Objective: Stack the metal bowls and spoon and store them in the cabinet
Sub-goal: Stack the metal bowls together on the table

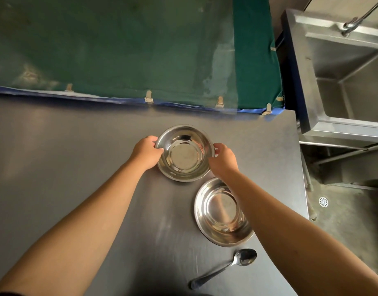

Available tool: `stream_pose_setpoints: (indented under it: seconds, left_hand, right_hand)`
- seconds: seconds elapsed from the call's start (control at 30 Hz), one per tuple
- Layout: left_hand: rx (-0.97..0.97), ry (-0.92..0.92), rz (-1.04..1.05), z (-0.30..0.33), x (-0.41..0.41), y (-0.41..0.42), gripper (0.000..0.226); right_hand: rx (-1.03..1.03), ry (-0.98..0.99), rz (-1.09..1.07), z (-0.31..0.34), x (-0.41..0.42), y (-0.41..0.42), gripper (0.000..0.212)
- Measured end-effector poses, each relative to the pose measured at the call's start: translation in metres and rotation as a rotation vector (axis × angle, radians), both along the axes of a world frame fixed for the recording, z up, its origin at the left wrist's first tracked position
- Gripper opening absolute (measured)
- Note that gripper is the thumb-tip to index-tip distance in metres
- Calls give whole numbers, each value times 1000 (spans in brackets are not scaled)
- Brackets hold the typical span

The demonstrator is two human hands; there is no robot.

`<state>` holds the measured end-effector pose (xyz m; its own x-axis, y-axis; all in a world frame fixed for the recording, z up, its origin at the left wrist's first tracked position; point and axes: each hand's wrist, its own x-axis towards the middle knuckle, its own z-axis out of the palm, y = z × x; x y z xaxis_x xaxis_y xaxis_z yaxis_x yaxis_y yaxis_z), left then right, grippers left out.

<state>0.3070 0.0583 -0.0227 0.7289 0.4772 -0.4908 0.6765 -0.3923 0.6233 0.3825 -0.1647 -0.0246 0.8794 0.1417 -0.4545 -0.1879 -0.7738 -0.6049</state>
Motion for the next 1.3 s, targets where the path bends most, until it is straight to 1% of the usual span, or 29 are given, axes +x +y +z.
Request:
stream_pose_setpoints:
  seconds: [0.07,0.1,0.17,0.3,0.5,0.7,0.77,0.9,1.1,1.3]
  left_hand:
    - [-3,-10,19,3,-1,3,35]
    - [5,-24,27,6,-3,4,35]
    - [-8,-67,51,12,-7,6,35]
    - [-152,-180,143,31,-17,1,29]
    - [-222,-280,147,61,-38,-35,26]
    - [-259,-266,61,65,-61,-87,26]
    - [-262,-243,32,60,-67,-101,28]
    - [-254,-203,-16,46,-80,-128,31]
    - [-195,-152,-91,26,-97,-147,31]
    - [-133,-139,-113,11,-102,-154,36]
  right_hand:
    - [40,-24,-12,6,-1,-1,28]
    - [59,-38,-13,10,-1,-2,26]
    - [86,-47,-9,17,-1,-5,28]
    - [112,-51,-5,34,-3,-17,46]
    - [182,-139,-70,63,-24,-57,37]
    - [176,-130,-149,71,-60,-115,36]
    - [146,-125,-173,67,-73,-129,37]
    - [118,-121,-262,55,-103,-154,31]
    - [90,-62,-297,36,-134,-171,34]
    - [67,-44,-277,30,-143,-172,35]
